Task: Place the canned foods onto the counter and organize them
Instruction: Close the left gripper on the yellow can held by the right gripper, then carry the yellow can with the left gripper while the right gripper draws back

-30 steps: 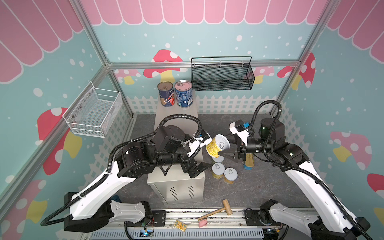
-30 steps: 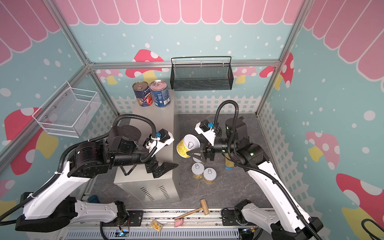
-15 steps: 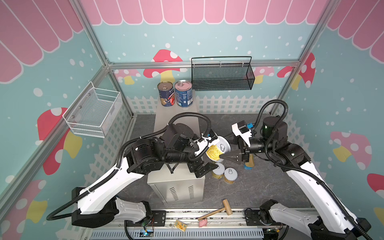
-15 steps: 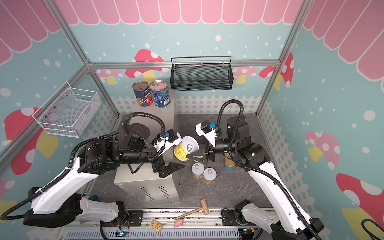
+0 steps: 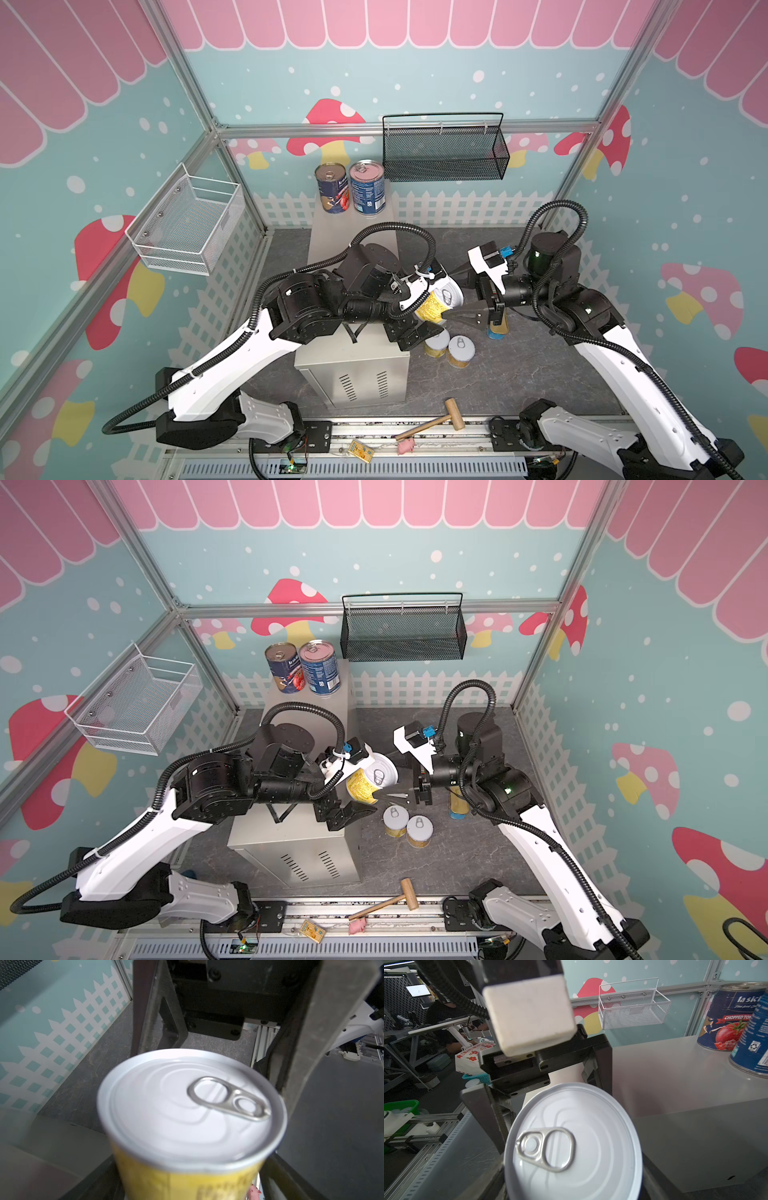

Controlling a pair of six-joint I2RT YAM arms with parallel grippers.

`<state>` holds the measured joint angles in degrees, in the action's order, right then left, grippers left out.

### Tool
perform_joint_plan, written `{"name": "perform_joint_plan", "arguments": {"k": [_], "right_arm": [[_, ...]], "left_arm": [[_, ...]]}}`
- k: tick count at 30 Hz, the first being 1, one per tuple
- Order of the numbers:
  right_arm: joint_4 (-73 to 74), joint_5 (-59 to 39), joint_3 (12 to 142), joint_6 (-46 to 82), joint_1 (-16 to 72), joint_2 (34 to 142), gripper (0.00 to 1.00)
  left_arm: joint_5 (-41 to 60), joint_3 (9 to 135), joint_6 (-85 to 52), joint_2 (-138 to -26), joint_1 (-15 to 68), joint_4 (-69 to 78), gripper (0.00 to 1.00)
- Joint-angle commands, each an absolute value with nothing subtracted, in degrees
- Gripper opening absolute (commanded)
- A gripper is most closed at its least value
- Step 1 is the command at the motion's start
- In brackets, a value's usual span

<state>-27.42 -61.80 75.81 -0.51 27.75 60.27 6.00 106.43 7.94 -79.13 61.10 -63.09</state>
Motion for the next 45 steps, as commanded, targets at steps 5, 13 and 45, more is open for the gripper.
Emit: {"name": "perform_joint_plan", "arguments": {"k": [5, 13, 45], "right_arm": [[-23.4, -63.4, 75.4, -0.9, 27.6, 58.6, 0.65], [-21.4, -62.4, 75.0, 0.5, 27.7, 58.1, 0.81], [-11.5, -62.8, 76.5, 5.9, 31.9, 66.5, 0.96]], "left_arm": [[7.1, 108.3, 9.9, -79.7, 61.5, -61.4, 0.81], [4.8, 107.1, 9.5, -77.7, 61.5, -60.2, 0.73], [-3.8, 86.3, 1.3, -55.9, 51.4, -53.5, 0.73]]}}
